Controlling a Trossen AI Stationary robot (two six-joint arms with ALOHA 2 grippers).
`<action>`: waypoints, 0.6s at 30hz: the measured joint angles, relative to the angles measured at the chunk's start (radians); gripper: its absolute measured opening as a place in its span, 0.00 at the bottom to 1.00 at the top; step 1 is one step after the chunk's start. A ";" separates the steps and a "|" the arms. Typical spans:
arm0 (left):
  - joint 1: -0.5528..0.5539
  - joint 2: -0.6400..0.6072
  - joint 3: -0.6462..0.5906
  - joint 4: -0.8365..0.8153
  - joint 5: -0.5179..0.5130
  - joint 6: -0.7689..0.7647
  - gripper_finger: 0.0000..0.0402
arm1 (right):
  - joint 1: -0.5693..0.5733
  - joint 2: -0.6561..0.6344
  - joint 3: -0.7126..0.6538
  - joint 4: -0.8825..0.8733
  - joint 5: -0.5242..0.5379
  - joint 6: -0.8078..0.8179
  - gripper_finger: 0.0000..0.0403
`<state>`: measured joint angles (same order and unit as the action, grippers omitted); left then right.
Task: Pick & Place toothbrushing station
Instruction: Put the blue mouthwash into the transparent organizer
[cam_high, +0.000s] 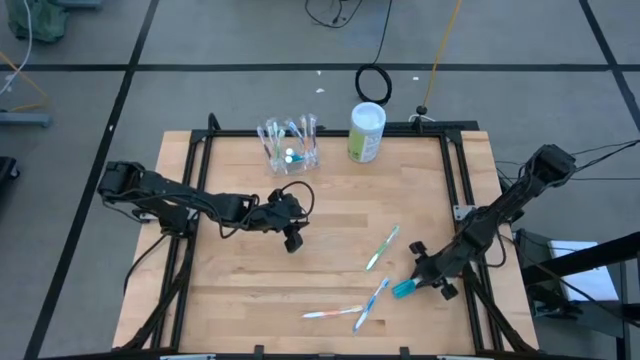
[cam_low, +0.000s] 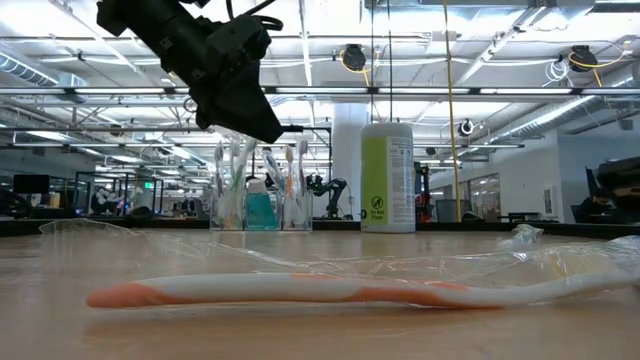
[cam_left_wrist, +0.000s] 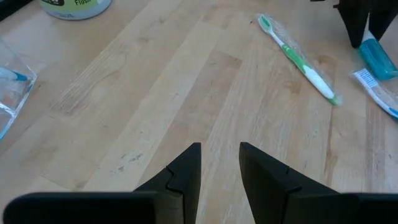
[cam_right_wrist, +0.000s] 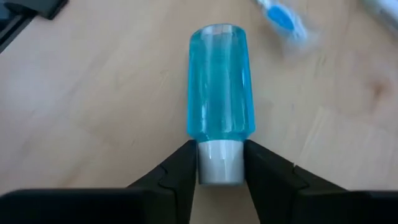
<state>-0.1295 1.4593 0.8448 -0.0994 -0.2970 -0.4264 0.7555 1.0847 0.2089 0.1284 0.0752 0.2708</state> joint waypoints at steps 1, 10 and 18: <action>0.000 0.000 0.000 0.000 0.000 0.000 0.29 | 0.000 0.001 -0.014 0.035 0.002 -0.020 0.28; 0.000 0.000 0.000 0.015 -0.001 -0.001 0.29 | -0.002 0.005 -0.030 0.160 0.098 -0.156 0.22; 0.000 0.000 0.000 0.175 -0.001 0.025 0.29 | -0.031 0.003 0.125 0.199 0.322 -0.766 0.23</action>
<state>-0.1295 1.4593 0.8448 0.0755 -0.2981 -0.4012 0.7243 1.0881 0.3337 0.3277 0.3967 -0.4954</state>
